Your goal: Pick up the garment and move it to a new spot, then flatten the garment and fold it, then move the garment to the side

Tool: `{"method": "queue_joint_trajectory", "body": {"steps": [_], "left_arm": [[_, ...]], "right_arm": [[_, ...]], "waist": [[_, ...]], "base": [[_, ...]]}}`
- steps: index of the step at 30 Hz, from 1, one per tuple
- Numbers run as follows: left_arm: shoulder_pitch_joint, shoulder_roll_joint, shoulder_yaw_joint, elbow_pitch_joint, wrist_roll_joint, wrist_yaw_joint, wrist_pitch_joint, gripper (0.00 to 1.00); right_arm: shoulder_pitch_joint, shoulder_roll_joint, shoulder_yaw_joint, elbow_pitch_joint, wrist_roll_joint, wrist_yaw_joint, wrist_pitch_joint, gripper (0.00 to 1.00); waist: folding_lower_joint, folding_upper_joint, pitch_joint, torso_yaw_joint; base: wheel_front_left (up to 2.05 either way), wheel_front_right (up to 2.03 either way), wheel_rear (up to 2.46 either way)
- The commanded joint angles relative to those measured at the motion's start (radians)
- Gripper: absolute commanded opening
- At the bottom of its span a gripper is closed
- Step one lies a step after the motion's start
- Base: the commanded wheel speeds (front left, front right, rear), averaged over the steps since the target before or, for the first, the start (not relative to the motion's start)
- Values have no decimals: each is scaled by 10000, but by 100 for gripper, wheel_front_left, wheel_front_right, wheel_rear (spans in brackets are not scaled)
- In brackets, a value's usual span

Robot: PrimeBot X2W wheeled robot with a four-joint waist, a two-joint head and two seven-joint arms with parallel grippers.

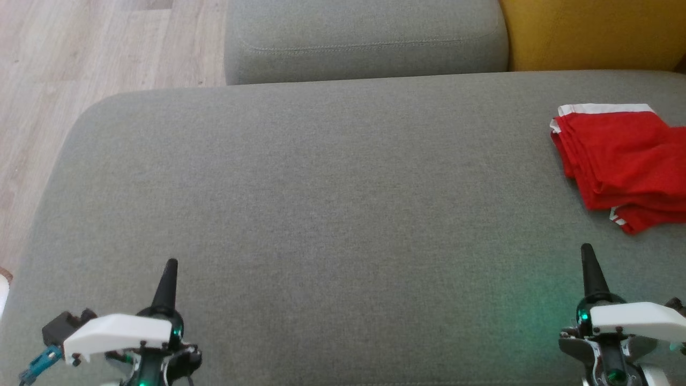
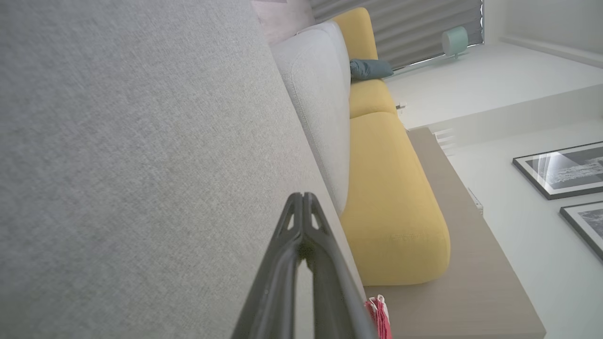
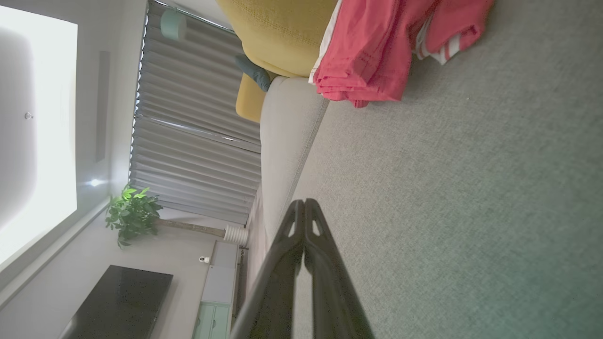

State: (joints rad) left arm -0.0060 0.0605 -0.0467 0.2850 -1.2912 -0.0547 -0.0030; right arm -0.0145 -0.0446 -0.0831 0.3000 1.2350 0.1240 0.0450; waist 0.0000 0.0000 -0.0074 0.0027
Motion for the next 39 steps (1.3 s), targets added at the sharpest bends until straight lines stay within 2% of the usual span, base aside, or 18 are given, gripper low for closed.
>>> {"method": "queue_joint_trajectory", "body": {"steps": [1, 31, 39], "left_arm": [[-573, 132, 387, -369, -229, -118, 51, 0], [-995, 98, 1323, -408, -3384, -755, 935, 0], [-999, 79, 1355, -408, -3382, -759, 962, 0]], "right_arm": [[-627, -44, 86, -394, 258, 51, 55, 0], [-932, -56, -305, -552, 3714, 67, 679, 0], [-934, -56, -307, -553, 3736, 67, 683, 0]], "waist": [[0, 0, 3, 0], [0, 0, 104, -27], [0, 0, 105, -27]], "base": [[0, 0, 0], [0, 0, 0], [0, 0, 0]]}}
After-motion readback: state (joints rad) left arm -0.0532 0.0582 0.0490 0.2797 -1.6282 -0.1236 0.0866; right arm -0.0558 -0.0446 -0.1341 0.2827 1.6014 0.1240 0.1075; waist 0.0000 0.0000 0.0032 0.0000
